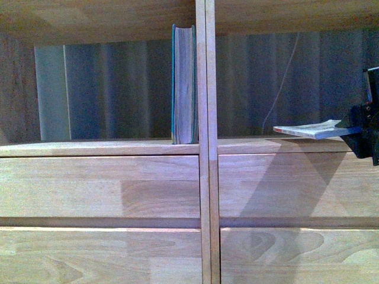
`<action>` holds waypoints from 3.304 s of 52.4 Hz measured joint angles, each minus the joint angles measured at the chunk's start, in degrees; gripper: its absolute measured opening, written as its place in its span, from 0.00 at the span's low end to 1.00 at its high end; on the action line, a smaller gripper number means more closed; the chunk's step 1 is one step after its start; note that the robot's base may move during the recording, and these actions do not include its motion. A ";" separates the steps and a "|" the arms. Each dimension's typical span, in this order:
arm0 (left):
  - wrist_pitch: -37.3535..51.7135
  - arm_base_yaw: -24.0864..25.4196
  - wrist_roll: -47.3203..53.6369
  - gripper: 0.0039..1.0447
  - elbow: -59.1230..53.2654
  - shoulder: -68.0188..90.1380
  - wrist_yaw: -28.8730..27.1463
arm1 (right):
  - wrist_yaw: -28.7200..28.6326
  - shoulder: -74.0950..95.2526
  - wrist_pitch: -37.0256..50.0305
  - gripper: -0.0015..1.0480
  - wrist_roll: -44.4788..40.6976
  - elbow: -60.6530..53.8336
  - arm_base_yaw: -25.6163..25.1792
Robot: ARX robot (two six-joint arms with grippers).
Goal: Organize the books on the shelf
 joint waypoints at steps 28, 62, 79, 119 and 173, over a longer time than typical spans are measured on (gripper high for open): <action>27.87 9.27 -21.11 0.94 28.92 39.19 17.00 | -7.37 -13.42 4.04 0.07 -0.04 -5.95 -1.40; 35.56 -12.79 -52.52 0.94 67.73 78.34 14.91 | -14.69 -22.60 10.84 0.07 -4.11 -10.80 6.40; 35.95 -23.98 -56.96 0.94 73.64 85.94 10.71 | -16.44 -23.76 12.50 0.07 -6.34 -12.22 10.67; 36.76 -32.26 -56.83 0.78 79.38 88.78 8.13 | -16.79 -23.02 13.84 0.07 -7.80 -11.43 22.27; 29.07 -19.67 -34.58 0.06 78.29 86.51 -7.91 | -21.86 -29.20 19.10 0.93 -7.21 -21.97 13.33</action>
